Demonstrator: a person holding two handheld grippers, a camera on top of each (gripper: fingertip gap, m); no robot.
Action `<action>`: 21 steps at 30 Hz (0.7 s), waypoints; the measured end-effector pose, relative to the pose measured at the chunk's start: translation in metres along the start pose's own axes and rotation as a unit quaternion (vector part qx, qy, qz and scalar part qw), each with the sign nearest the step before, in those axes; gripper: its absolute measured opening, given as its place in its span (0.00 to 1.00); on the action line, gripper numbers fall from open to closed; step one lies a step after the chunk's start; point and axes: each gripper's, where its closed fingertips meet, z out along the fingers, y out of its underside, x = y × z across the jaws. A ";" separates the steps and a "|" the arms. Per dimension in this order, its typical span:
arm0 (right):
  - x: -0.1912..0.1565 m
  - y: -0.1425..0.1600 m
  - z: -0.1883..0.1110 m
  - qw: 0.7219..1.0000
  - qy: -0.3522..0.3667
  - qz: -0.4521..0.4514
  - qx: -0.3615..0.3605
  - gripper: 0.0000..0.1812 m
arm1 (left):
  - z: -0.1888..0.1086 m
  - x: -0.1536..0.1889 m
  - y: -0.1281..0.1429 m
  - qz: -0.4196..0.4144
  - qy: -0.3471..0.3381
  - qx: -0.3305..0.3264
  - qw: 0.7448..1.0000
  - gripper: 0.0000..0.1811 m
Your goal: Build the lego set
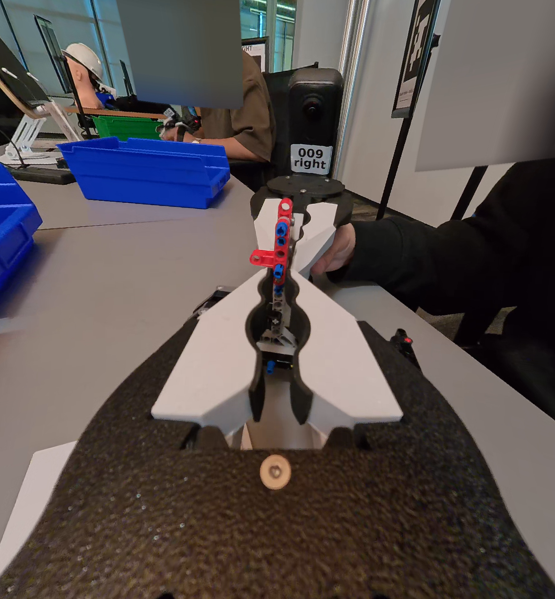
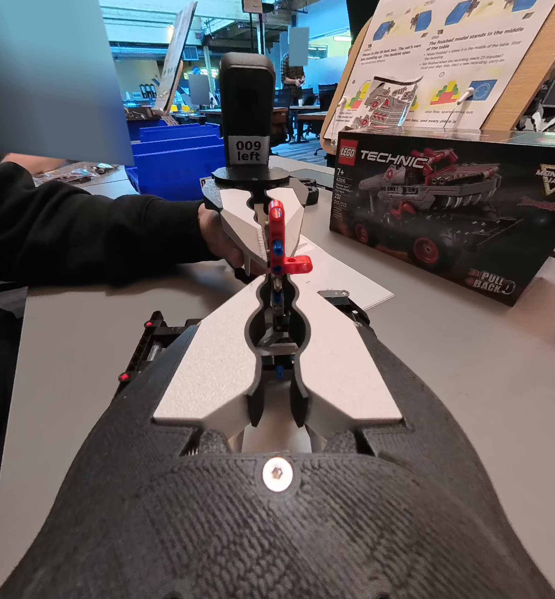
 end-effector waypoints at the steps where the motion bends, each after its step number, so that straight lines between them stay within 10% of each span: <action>1: 0.000 0.000 0.000 1.000 0.000 0.001 0.000 0.03 | 0.000 0.000 0.000 0.000 -0.001 0.000 1.000 0.02; 14: 0.007 0.006 0.008 0.997 0.060 -0.047 -0.027 0.03 | -0.023 -0.018 -0.010 0.002 -0.067 -0.067 0.996 0.14; 21: 0.005 0.004 -0.015 0.993 0.055 -0.086 -0.052 0.18 | -0.038 -0.014 -0.025 0.032 -0.104 -0.108 0.988 0.14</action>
